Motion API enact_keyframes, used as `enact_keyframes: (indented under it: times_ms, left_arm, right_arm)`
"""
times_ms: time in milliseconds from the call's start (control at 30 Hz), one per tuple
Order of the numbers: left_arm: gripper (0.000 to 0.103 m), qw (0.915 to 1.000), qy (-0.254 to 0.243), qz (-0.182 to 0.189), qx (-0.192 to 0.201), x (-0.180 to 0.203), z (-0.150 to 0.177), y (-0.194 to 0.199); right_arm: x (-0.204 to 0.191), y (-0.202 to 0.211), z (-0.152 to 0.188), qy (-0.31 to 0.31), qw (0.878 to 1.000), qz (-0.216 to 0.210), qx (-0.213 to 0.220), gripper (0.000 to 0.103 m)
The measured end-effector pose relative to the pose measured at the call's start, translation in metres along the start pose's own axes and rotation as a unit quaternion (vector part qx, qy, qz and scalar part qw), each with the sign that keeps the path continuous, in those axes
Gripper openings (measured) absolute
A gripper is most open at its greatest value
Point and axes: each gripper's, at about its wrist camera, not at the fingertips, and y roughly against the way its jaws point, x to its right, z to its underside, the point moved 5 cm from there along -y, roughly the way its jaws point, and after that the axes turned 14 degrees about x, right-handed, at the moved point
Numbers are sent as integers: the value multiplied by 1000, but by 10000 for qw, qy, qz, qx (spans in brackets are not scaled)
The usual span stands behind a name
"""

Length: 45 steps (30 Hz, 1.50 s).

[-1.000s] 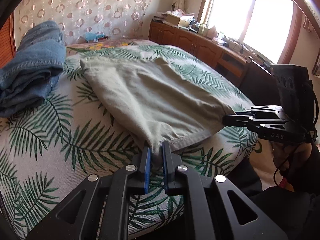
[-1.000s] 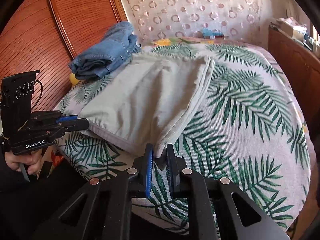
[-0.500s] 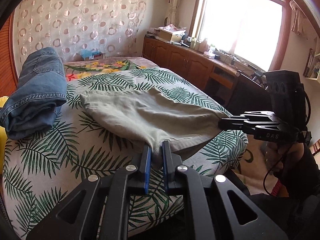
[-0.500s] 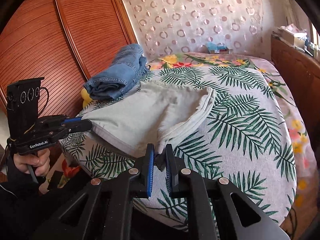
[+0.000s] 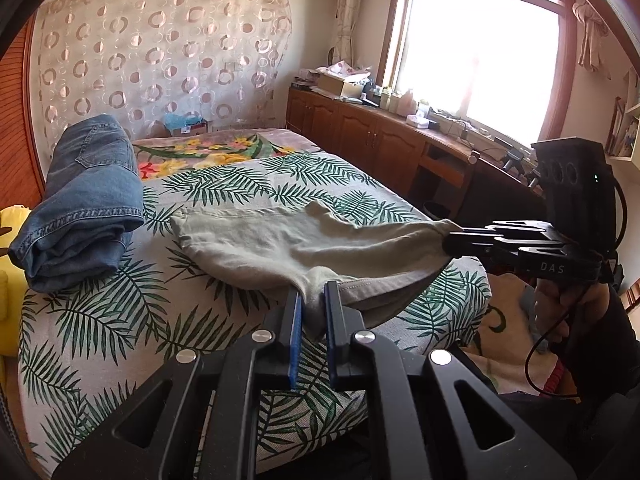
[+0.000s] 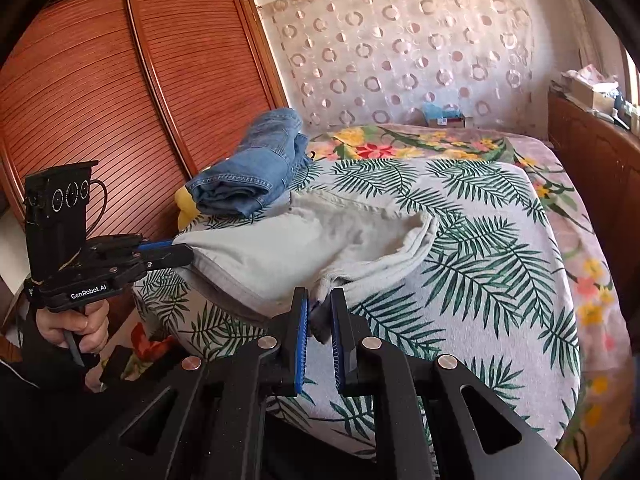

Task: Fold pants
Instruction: 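Fold the shorts hem over toward the waistband with the left gripper, then open the left gripper and release the folded grey shorts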

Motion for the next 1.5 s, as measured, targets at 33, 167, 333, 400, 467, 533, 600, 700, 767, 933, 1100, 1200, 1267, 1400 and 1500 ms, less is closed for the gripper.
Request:
enact_keyframes:
  times_ms: [33, 167, 333, 400, 467, 533, 600, 700, 767, 933, 1100, 1200, 1267, 1400, 1500]
  left_arm:
    - [11, 10000, 8, -7, 1, -2, -1, -3]
    - [11, 10000, 46, -56, -57, -12, -4, -21]
    - [11, 9998, -4, -177, -56, -25, -19, -44]
    - [11, 9997, -24, -232, -57, -31, -26, -53]
    - [11, 9996, -51, -282, -65, -37, -31, -61]
    - [11, 9994, -47, -332, -99, -45, -35, -72]
    - [11, 9992, -30, -375, -127, -52, -38, -81]
    - [11, 9989, 52, -420, -184, -61, -38, -94]
    - [11, 9986, 72, -461, -241, -67, -38, -103]
    - [11, 9972, 77, -615, -423, -76, -33, -123]
    - [11, 9963, 27, -702, -502, -78, -29, -131]
    - [12, 9965, 66, -686, -484, -77, -30, -128]
    - [15, 9964, 67, -692, -476, -77, -31, -126]
    - [24, 9970, 66, -643, -417, -74, -34, -120]
    - [33, 9974, 46, -617, -356, -73, -36, -116]
  right_arm:
    - [1, -2, -1, -6, 10000, 15, 18, 11]
    - [9, -16, -5, -73, 9999, 113, 76, 11]
    - [15, -41, -13, 16, 9996, 263, 77, 10]
    - [18, -53, -17, 10, 9994, 328, 62, 10]
    - [20, -64, -23, 53, 9992, 391, 77, 10]
    - [21, -76, -29, 146, 9987, 476, 88, 10]
    - [23, -88, -33, 160, 9983, 544, 98, 10]
    - [32, -106, -37, 51, 9983, 574, 67, 10]
    - [37, -120, -39, -34, 9982, 601, 16, 10]
    - [48, -147, -38, -119, 9975, 683, -155, 10]
    - [46, -161, -40, -183, 9967, 749, -239, 10]
    - [47, -163, -43, -162, 9969, 746, -202, 10]
    - [48, -164, -43, -108, 9968, 770, -208, 11]
    - [48, -153, -42, 106, 9957, 912, -124, 16]
    - [44, -143, -41, 183, 9955, 928, -52, 17]
